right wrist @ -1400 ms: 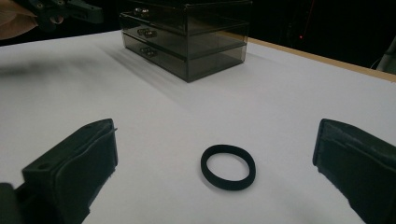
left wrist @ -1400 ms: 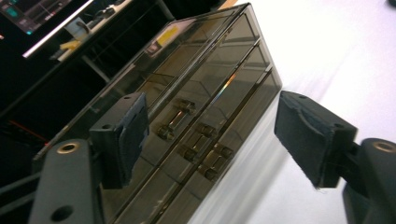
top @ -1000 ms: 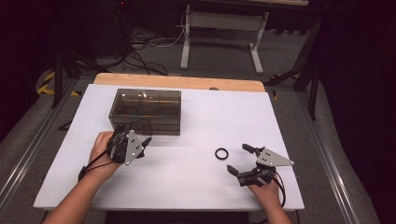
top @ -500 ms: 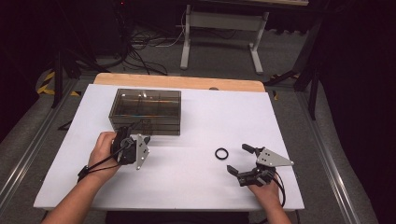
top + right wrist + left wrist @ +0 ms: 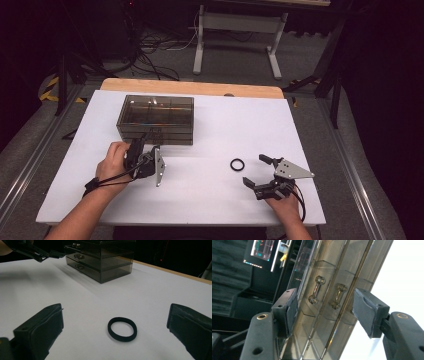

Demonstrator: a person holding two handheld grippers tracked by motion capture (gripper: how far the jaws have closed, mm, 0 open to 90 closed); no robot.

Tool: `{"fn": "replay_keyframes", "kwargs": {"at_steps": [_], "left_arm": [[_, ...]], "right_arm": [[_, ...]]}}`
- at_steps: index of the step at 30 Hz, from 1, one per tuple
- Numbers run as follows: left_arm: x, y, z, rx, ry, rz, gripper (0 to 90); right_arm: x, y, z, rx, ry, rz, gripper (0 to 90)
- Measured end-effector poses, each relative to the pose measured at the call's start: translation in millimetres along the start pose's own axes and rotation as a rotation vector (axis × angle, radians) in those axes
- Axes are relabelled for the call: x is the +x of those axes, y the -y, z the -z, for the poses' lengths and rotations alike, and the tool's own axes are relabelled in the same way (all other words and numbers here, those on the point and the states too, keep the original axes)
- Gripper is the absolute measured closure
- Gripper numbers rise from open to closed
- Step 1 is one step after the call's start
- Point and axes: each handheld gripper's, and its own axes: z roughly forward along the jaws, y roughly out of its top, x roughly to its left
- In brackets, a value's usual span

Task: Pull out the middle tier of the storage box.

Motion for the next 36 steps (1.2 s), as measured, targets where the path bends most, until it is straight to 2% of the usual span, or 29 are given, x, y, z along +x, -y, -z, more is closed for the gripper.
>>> {"fn": "replay_keyframes", "kwargs": {"at_steps": [4, 5, 6, 8, 13, 20, 22, 29, 31, 35, 36], "left_arm": [[-3.6, -1.0, -2.0, 0.021, -0.017, -0.014, 40.2], [-6.5, -1.5, -3.5, 0.036, -0.033, -0.034, 40.7], [-6.5, -1.5, -3.5, 0.036, -0.033, -0.034, 41.1], [-8.7, -2.5, -4.4, 0.045, -0.042, -0.063, 41.7], [-14.3, -4.5, -7.9, 0.062, -0.058, -0.106, 45.8], [-21.4, -4.0, -12.3, 0.078, -0.09, -0.137, 49.5], [-22.7, -4.1, -13.3, 0.084, -0.104, -0.168, 50.1], [-28.6, -3.1, -18.9, 0.106, -0.121, -0.205, 53.0], [-29.4, -3.4, -19.9, 0.108, -0.141, -0.221, 53.8], [-32.1, -4.2, -21.6, 0.119, -0.154, -0.218, 58.0], [-32.5, -4.0, -22.9, 0.108, -0.168, -0.227, 58.4]], "right_arm": [[0.0, 0.0, 0.0, 0.001, 0.0, 0.001, 1.2], [0.1, 0.0, 0.0, 0.001, -0.001, 0.001, 1.2], [0.1, 0.0, 0.0, 0.001, -0.001, 0.001, 1.2], [0.1, 0.0, 0.0, 0.0, -0.001, 0.002, 1.2], [0.2, 0.0, 0.2, 0.0, -0.002, 0.002, 1.2], [0.1, 0.0, 0.5, -0.001, -0.003, 0.002, 1.2], [-0.3, 0.1, 0.5, -0.001, -0.002, 0.0, 1.2], [-0.4, 0.2, 0.5, -0.004, -0.005, -0.001, 1.2], [-0.4, 0.2, 0.4, -0.003, -0.005, -0.001, 1.2], [-0.4, 0.2, 0.4, 0.0, -0.004, -0.002, 1.3], [-0.5, 0.2, 0.4, 0.0, -0.003, -0.002, 1.4]]}}
